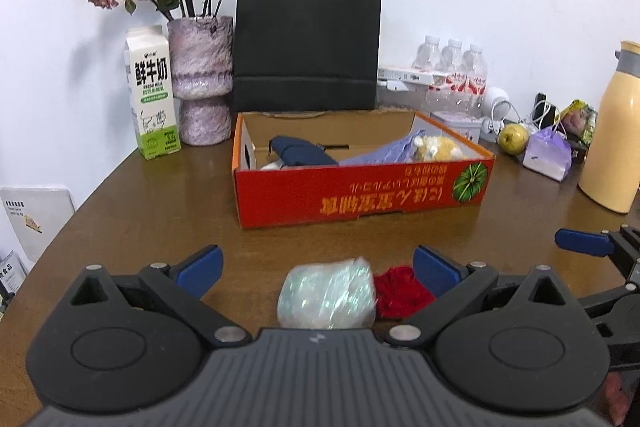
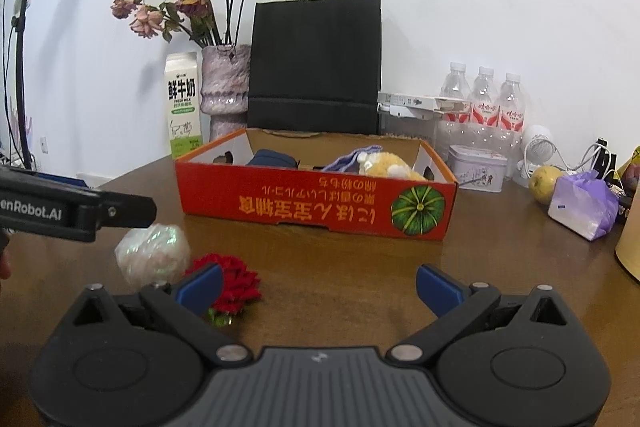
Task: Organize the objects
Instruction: 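Grasp the red rose by its stem with the right tool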
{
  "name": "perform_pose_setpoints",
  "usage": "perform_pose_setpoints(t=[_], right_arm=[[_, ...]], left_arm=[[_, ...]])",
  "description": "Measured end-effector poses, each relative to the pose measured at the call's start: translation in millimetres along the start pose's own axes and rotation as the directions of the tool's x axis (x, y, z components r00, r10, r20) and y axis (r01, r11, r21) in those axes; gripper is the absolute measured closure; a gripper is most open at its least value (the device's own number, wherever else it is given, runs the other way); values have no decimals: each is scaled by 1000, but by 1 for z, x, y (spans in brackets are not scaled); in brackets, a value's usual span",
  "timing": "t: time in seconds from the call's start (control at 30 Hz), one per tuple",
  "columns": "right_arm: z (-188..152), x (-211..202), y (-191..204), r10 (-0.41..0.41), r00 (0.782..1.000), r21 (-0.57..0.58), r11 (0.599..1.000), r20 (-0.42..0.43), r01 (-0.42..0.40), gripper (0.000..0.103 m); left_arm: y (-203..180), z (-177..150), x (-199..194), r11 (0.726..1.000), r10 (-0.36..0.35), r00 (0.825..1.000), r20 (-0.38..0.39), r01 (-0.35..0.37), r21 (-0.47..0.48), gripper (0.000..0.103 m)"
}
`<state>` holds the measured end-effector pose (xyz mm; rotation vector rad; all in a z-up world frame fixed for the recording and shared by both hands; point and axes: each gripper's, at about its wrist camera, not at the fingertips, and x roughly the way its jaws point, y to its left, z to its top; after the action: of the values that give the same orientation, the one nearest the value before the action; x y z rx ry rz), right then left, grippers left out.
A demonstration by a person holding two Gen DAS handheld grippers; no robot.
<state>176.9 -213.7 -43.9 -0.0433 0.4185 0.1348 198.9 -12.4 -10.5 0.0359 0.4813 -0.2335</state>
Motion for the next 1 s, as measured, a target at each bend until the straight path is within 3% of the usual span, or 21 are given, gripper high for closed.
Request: perform_pose_setpoints(t=[0.53, 1.0], right_arm=[[-12, -8, 15, -1, 999, -36, 999, -34, 0, 0], [2, 50, 42, 80, 981, -63, 994, -178, -92, 1]], left_arm=[[31, -28, -10, 1000, 3, 1000, -23, -2, 29, 0], [47, -21, -20, 999, 29, 999, 24, -28, -39, 0]])
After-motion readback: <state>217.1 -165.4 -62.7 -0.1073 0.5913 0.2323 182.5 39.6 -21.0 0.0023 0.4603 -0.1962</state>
